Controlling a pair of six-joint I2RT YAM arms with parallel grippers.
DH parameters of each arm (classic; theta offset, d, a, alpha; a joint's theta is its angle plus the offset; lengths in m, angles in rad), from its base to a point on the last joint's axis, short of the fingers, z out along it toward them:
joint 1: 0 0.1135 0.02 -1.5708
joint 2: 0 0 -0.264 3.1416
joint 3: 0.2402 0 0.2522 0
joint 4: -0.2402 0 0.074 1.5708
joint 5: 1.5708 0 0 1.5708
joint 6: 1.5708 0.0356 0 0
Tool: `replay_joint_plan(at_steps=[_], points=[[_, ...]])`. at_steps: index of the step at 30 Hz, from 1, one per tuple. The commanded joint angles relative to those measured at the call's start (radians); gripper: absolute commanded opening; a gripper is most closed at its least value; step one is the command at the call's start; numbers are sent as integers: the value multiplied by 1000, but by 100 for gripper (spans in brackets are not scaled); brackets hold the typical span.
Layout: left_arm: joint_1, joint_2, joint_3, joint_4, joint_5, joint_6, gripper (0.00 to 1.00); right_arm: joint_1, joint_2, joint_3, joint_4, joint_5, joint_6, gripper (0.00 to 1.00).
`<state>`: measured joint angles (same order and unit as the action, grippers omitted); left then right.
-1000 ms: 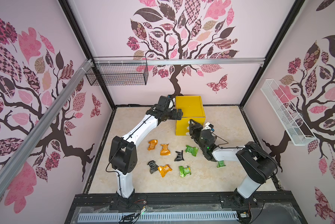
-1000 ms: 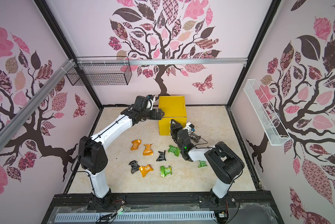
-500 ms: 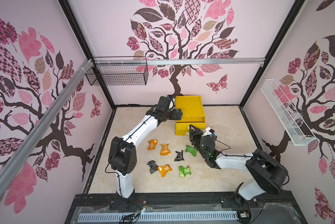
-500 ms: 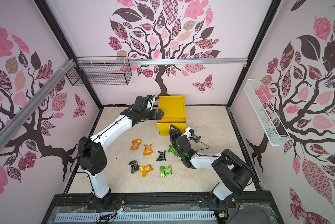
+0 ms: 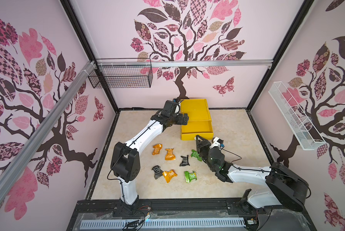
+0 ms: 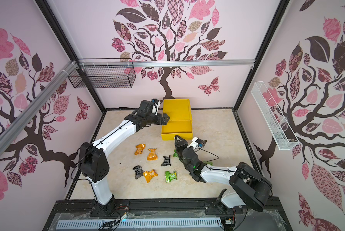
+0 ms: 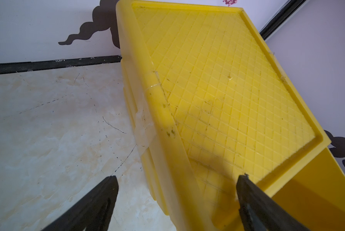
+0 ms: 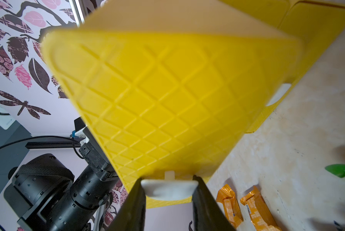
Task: Place the cookies into the drawer by color
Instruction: Open the drawer in the storage box.
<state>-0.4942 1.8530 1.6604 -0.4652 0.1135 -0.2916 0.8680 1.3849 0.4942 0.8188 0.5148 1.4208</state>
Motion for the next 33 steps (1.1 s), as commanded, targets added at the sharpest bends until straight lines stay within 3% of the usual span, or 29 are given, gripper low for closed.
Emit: replay_joint_plan(at_steps=[1, 11, 13, 17, 21, 27, 33], points=[[-19, -2, -27, -85, 19, 16, 97, 29, -21, -3, -28, 17, -21, 30], [-19, -19, -40, -80, 6, 23, 97, 46, -9, -1, -32, 12, -9, 33], [-18, -25, -46, -74, 3, 20, 97, 48, -18, 1, -47, 7, -25, 39], [-18, -30, -44, -78, 5, 17, 97, 49, -62, -22, -101, 30, -14, 65], [-20, -49, -47, -74, 1, 10, 97, 48, -161, -34, -235, 39, -67, 76], [-19, -84, -24, -81, -4, 14, 97, 49, -366, -91, -433, 55, -125, 79], [-19, -134, -18, -90, -27, 61, 97, 48, -609, -88, -760, 95, -312, 81]])
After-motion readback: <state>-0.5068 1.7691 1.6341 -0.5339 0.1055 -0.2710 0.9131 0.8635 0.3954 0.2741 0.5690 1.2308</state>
